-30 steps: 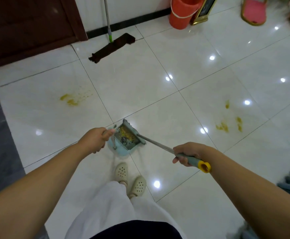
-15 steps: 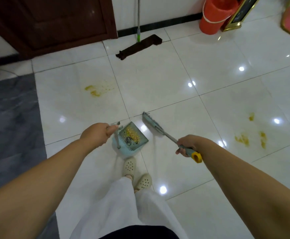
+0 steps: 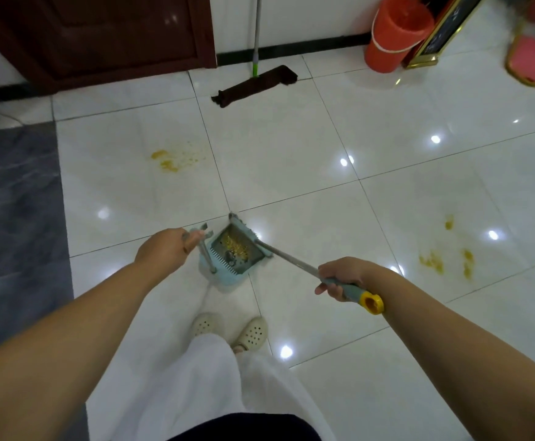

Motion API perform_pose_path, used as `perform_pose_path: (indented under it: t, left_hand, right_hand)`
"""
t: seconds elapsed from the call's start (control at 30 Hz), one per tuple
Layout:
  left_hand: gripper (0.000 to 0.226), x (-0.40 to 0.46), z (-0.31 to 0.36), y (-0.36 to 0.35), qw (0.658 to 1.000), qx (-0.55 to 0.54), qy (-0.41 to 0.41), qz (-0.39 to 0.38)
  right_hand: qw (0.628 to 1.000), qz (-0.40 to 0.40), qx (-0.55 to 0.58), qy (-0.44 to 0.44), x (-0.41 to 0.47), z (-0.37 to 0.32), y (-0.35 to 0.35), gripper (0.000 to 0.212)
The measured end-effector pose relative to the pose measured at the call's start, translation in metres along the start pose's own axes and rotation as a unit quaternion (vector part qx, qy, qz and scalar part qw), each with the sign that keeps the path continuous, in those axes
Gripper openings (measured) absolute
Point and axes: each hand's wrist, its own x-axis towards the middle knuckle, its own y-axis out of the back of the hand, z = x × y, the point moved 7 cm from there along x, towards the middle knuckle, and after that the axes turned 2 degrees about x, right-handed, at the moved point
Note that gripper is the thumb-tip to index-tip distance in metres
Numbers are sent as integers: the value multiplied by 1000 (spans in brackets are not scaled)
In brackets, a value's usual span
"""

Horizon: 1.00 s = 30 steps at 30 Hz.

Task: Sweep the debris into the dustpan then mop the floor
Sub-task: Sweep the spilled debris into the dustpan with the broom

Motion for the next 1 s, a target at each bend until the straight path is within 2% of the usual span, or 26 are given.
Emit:
perform_pose_path:
  t: [0.23,0.33,0.57,0.77,0.9,1.0]
  left_hand:
    - [54,-10,-27,19,999,48,-9,21]
    - [52,-10,-41,24,999,47,-6,10]
    - [32,-6,-76,32,999,43,13,-5]
    - [46,-6,-89,34,999,-42,16,-15]
    - [48,-10,-102,36,997,-68,6,-22]
    - [49,-13,-117,41,997,-76,4,-24]
  right_hand:
    - [998,43,27,24,26,-23,0,19]
    - [998,55,31,22,46,-29,-7,21]
    - [999,34,1,-9,63,-11,-70,19]
    - [999,-32,22,-30,25,9,-119,24]
    - [999,-18,42,-22,0,11,-127,18]
    - [999,8,35,-9,-10,9,-127,23]
